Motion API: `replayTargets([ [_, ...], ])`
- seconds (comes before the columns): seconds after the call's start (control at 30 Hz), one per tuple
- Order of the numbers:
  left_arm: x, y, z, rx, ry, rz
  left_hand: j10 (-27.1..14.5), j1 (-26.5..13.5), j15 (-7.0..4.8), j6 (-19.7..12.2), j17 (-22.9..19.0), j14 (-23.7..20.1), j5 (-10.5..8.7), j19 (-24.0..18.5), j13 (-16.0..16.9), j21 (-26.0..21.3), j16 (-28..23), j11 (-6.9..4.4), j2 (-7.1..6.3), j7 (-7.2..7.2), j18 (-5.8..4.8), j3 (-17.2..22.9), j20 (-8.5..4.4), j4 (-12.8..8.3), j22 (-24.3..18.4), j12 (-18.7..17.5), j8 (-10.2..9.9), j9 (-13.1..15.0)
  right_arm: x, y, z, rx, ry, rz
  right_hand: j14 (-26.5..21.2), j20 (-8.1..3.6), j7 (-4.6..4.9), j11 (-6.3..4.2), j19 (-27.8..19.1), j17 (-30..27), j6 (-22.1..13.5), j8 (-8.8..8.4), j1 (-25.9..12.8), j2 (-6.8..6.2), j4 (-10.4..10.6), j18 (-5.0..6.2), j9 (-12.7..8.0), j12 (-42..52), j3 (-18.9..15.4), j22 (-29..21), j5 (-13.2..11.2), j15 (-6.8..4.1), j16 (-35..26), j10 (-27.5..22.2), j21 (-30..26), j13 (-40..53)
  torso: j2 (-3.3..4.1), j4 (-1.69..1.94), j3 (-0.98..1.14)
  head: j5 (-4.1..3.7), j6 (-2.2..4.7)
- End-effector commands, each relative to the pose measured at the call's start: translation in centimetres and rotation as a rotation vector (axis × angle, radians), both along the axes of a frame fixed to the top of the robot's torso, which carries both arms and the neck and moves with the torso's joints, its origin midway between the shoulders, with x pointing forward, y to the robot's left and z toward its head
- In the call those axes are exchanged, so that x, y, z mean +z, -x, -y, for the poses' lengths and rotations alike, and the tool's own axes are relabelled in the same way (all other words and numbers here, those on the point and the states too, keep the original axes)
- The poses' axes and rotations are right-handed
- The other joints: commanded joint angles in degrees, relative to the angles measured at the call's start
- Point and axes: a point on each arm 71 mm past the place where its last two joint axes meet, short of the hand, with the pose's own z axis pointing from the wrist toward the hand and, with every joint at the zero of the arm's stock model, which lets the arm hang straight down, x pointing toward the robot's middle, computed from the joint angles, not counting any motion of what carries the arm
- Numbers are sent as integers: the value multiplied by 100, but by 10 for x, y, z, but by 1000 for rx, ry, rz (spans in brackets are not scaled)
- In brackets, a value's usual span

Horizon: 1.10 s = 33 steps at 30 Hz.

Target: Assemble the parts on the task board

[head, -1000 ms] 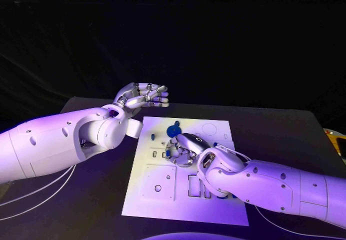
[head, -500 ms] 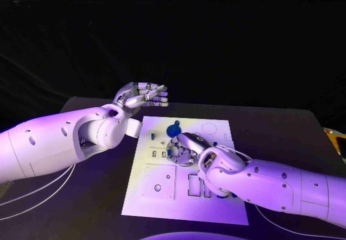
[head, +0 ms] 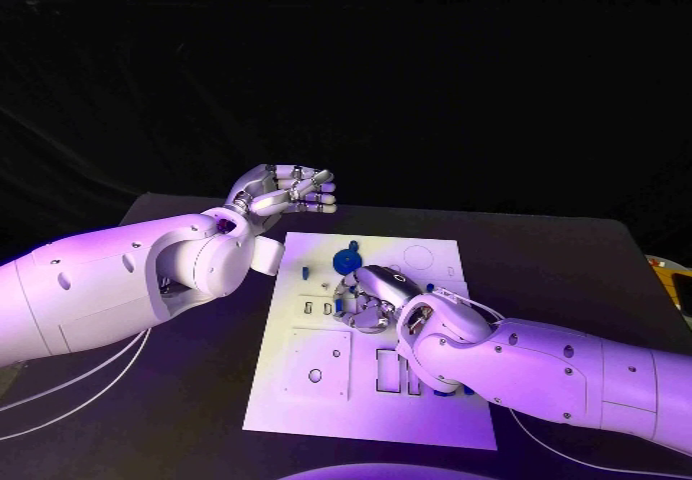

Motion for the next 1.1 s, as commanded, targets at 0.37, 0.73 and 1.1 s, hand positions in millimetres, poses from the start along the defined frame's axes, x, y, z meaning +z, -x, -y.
replayTargets([
  [0.37, 1, 0, 2, -15, 10, 3, 11, 27, -20, 16, 5, 1, -30, 19, -7, -32, -23, 8, 9, 19, 29, 36, 19, -6, -8, -36, -4, 0, -5, 2, 1, 9, 23, -11, 502, 11, 73, 48, -33, 1072, -173, -46, -107, -125, 29, -30, -28, -80, -146, 689, 7, 21, -22, -89, -72, 411, 3, 1, -3, 7, 6],
  [0.73, 1, 0, 2, -16, 9, 2, 11, 27, -20, 16, 5, 1, -30, 19, -7, -32, -23, 8, 9, 19, 29, 36, 19, -6, -8, -36, -4, 0, -4, 2, 0, 11, 12, -2, 496, 53, 130, 102, -57, 1047, -336, -120, -192, -214, 74, -21, -69, -154, -292, 664, 12, 67, -31, -175, -115, 327, 2, 0, -1, 7, 4],
  [1.1, 1, 0, 1, -16, 9, 1, 11, 27, -20, 16, 5, 1, -30, 19, -7, -32, -23, 8, 9, 19, 29, 36, 19, -6, -8, -36, -4, 0, -2, 2, -1, 18, -12, 11, 485, 120, 216, 184, -104, 1014, -677, -309, -280, -308, 202, -2, -155, -258, -636, 613, -7, 139, -46, -307, -201, 206, 3, 0, -2, 15, 16],
])
